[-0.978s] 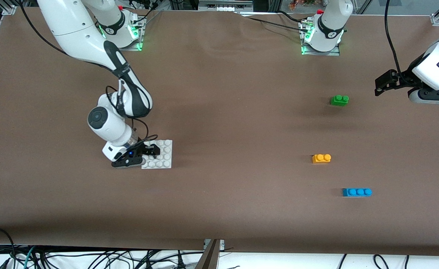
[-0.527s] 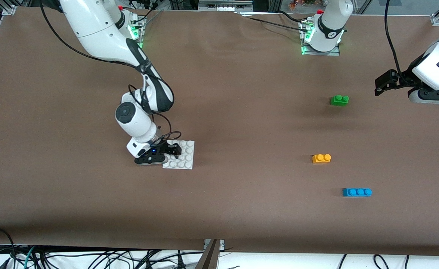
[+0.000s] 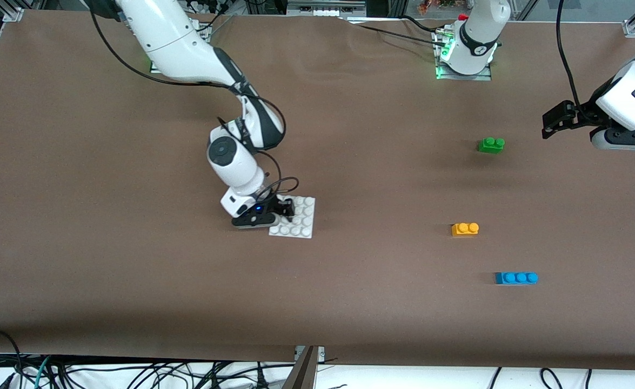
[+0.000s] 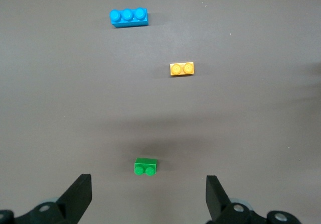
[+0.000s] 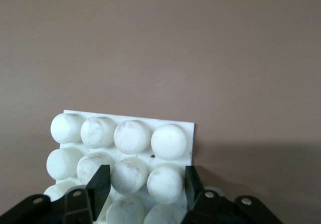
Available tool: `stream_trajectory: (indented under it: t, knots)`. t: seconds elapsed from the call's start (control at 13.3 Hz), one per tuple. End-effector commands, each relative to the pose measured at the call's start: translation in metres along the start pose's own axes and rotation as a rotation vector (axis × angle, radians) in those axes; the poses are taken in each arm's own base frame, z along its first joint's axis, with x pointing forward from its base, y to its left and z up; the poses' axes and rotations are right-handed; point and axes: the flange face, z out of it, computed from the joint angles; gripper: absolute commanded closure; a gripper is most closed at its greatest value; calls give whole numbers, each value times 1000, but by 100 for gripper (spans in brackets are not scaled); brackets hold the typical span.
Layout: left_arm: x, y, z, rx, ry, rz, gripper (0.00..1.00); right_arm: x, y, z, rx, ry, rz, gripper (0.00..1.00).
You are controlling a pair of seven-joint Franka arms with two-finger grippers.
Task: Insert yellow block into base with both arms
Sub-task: 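Slide the white base plate with the right gripper toward the table middle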
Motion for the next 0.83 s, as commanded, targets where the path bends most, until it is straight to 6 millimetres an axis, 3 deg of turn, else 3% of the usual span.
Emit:
stream_trajectory:
  t: [0.0, 0.53, 0.75]
  knots:
    - [-2, 0, -5, -15, -3, 3, 0, -19, -28, 29, 21, 5, 19, 34]
    - [-3, -1, -5, -14, -3, 1, 0, -49, -105, 37, 71, 34, -14, 34]
    - [-3, -1, -5, -15, -3, 1, 0, -51, -118, 36, 84, 44, -11, 34]
